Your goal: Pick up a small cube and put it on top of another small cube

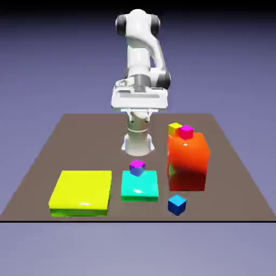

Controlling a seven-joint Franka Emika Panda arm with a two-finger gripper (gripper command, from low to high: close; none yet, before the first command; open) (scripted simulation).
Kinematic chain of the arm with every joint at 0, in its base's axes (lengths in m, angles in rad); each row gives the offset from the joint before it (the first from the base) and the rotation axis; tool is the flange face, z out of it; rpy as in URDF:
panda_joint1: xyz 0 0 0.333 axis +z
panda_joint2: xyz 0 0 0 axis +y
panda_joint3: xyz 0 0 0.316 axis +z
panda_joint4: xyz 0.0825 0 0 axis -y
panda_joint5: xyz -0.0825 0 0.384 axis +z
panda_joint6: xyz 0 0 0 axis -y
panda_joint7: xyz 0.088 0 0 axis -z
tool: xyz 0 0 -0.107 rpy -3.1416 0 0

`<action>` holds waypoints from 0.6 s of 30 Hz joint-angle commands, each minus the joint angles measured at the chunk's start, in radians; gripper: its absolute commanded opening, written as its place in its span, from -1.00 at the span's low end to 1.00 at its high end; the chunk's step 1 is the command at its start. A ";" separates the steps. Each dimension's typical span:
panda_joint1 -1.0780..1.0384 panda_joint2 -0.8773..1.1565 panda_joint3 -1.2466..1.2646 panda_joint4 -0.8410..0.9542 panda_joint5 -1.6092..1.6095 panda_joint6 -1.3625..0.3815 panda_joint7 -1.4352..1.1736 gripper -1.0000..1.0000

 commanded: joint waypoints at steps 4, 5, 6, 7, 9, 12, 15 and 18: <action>-0.065 0.145 0.094 0.080 -0.016 -0.079 0.157 0.00; -0.082 0.181 0.118 0.100 -0.020 -0.099 0.196 0.00; -0.098 0.217 0.141 0.120 -0.024 -0.118 0.235 0.00; -0.114 0.254 0.165 0.140 -0.028 -0.138 0.274 0.00; -0.147 0.326 0.212 0.180 -0.036 -0.178 0.352 0.00; -0.196 0.435 0.282 0.240 -0.048 -0.237 0.470 0.00; -0.245 0.544 0.353 0.300 -0.061 -0.296 0.587 0.00; -0.294 0.652 0.423 0.359 -0.073 -0.355 0.704 0.00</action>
